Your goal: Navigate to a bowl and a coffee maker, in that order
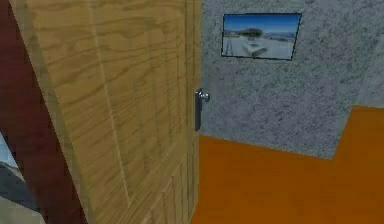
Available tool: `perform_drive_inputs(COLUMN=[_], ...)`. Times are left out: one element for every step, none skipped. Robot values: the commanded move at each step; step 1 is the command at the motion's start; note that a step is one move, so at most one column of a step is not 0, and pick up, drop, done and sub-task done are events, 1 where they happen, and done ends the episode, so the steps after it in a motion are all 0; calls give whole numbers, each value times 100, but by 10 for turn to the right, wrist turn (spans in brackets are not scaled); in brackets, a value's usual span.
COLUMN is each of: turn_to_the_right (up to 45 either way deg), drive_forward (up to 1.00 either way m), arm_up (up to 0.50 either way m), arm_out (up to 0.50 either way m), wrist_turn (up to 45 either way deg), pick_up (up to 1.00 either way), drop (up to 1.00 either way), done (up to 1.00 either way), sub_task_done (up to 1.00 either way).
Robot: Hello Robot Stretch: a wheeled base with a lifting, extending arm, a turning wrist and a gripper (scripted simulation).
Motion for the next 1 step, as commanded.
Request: perform_drive_inputs(turn_to_the_right=[300], drive_forward=[0], arm_up=[0], arm_out=[0], wrist_turn=[0], pick_up=[0], drop=[0], done=[0], sub_task_done=[0])
